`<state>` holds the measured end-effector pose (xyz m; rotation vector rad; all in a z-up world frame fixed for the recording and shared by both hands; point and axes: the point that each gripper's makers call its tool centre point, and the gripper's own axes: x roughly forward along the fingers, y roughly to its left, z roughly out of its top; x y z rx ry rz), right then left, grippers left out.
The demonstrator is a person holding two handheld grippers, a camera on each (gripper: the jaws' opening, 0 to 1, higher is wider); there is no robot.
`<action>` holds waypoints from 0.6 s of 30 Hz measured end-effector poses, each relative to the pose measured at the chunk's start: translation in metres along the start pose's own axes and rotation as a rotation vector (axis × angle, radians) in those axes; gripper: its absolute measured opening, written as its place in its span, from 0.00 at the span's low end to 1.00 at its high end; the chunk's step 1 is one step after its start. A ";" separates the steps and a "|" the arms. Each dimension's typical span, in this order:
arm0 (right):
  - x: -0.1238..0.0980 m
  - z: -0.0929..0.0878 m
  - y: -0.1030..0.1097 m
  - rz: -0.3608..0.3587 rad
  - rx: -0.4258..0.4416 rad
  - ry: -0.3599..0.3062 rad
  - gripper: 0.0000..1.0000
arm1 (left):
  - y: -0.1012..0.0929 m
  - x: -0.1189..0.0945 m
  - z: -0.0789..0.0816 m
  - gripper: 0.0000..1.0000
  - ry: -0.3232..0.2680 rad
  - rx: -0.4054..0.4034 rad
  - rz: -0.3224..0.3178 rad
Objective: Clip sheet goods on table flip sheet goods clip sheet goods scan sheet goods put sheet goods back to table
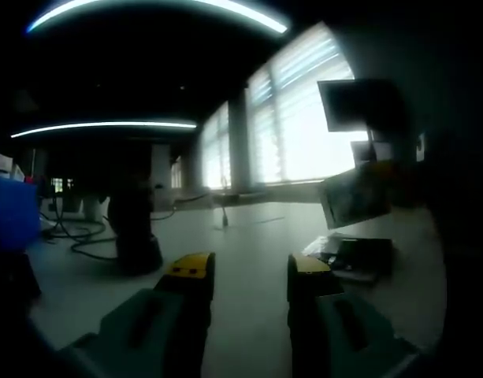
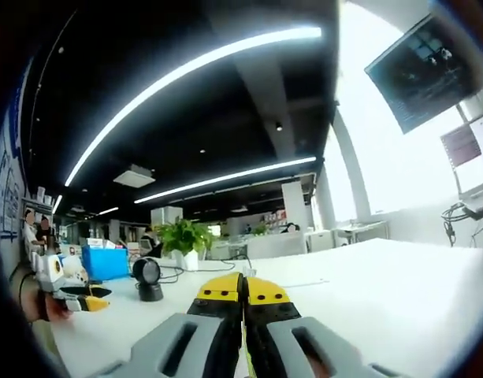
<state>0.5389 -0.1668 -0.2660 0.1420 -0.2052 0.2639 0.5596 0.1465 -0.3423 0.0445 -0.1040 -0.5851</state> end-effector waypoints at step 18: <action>-0.022 -0.016 -0.048 -0.172 0.208 -0.052 0.00 | 0.000 0.000 0.001 0.29 -0.002 0.000 0.000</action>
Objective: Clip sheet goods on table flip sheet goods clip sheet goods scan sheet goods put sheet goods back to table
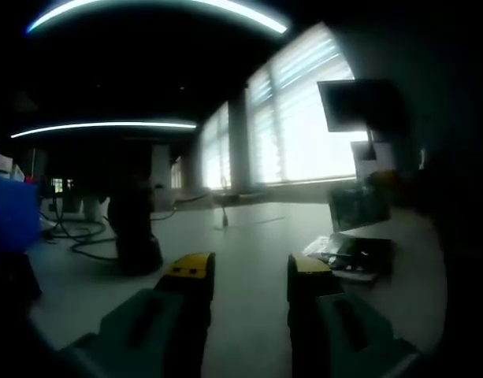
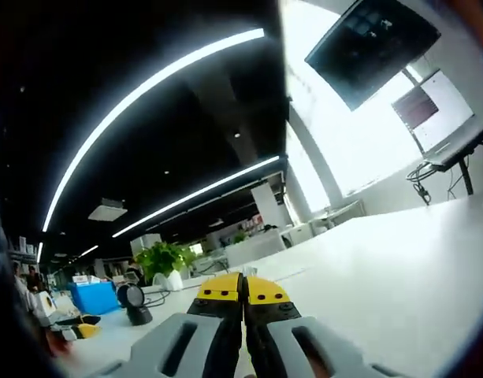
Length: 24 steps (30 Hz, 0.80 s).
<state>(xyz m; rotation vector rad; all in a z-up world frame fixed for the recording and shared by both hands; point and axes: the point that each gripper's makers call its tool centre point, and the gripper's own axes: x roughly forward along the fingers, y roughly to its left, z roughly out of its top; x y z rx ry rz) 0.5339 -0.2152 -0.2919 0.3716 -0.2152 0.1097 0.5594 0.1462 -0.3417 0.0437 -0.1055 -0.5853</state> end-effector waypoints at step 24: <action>-0.020 -0.022 -0.046 -0.238 -0.100 0.026 0.00 | 0.002 0.000 0.000 0.30 -0.001 0.012 0.005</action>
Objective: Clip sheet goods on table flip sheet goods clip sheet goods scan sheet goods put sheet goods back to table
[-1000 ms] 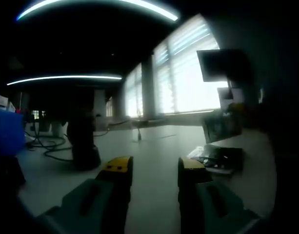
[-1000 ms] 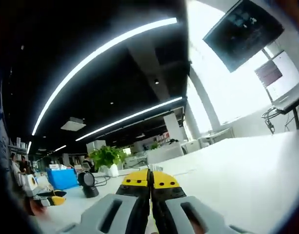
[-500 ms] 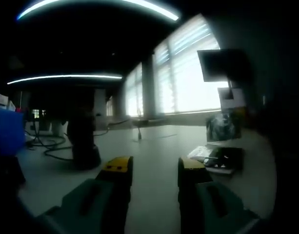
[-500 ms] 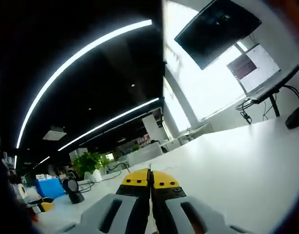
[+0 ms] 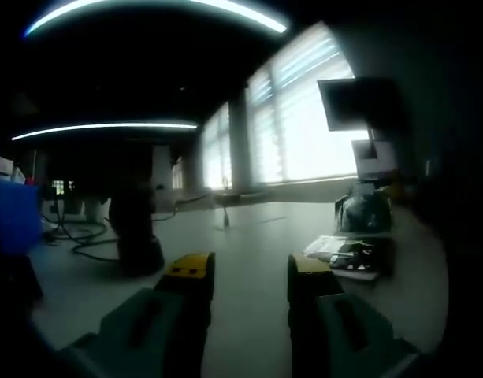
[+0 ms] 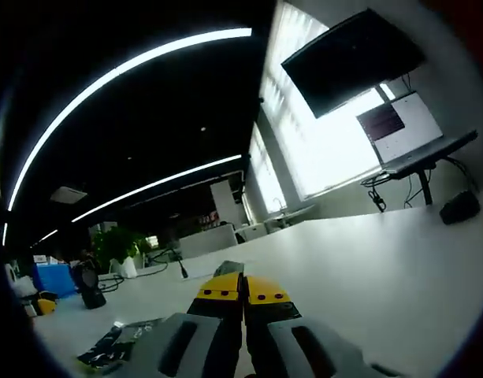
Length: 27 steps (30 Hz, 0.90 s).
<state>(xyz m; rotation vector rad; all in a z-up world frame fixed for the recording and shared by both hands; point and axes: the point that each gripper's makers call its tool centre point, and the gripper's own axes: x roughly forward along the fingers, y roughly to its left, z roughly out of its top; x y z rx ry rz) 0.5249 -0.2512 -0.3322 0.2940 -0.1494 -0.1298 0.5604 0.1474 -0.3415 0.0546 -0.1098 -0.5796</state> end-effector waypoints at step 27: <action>0.000 -0.017 -0.029 -0.104 -0.083 0.101 0.00 | -0.001 0.000 0.000 0.29 0.000 0.018 0.000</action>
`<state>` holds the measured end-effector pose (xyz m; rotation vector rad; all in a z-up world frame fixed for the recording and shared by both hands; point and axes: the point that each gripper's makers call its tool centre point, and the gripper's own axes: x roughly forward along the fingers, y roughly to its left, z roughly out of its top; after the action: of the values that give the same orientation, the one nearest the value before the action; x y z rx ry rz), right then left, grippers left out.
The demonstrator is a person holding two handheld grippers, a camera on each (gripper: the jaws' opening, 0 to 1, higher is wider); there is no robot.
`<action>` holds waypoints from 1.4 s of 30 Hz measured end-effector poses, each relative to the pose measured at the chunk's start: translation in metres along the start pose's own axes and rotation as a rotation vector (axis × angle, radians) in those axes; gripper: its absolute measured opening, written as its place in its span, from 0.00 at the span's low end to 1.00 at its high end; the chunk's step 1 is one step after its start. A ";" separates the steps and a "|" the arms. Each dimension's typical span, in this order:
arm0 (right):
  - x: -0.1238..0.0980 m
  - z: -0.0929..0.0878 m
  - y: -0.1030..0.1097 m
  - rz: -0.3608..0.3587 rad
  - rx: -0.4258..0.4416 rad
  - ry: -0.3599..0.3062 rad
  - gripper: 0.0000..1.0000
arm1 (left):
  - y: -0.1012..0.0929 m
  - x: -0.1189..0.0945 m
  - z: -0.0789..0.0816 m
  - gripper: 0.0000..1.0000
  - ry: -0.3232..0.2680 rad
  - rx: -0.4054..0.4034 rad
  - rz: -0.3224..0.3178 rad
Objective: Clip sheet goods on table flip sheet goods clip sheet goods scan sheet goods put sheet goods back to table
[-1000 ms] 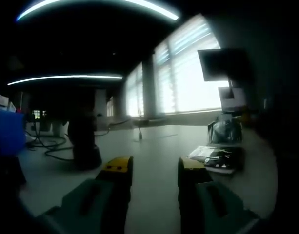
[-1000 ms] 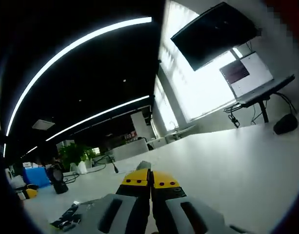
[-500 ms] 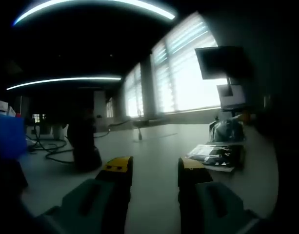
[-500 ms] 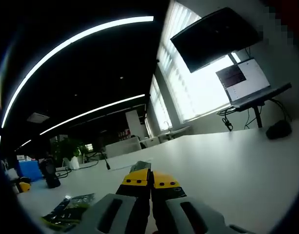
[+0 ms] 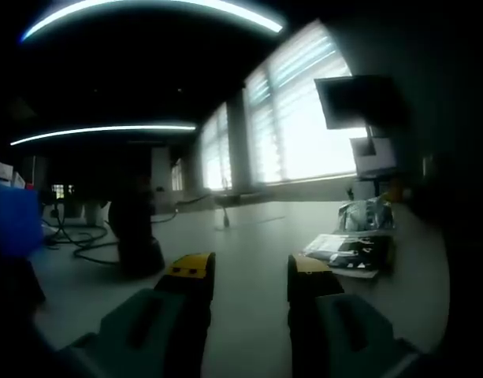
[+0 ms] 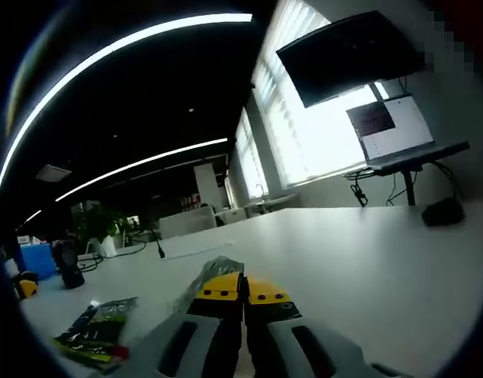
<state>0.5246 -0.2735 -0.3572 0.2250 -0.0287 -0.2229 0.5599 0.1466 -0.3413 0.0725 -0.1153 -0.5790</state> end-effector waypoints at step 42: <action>0.018 0.023 0.052 0.566 -0.357 0.143 0.54 | -0.002 0.001 -0.004 0.29 0.020 0.022 -0.001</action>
<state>0.5517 -0.2333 -0.3234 -0.1273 0.0890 0.3519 0.5602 0.1450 -0.3449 0.0995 -0.1025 -0.5777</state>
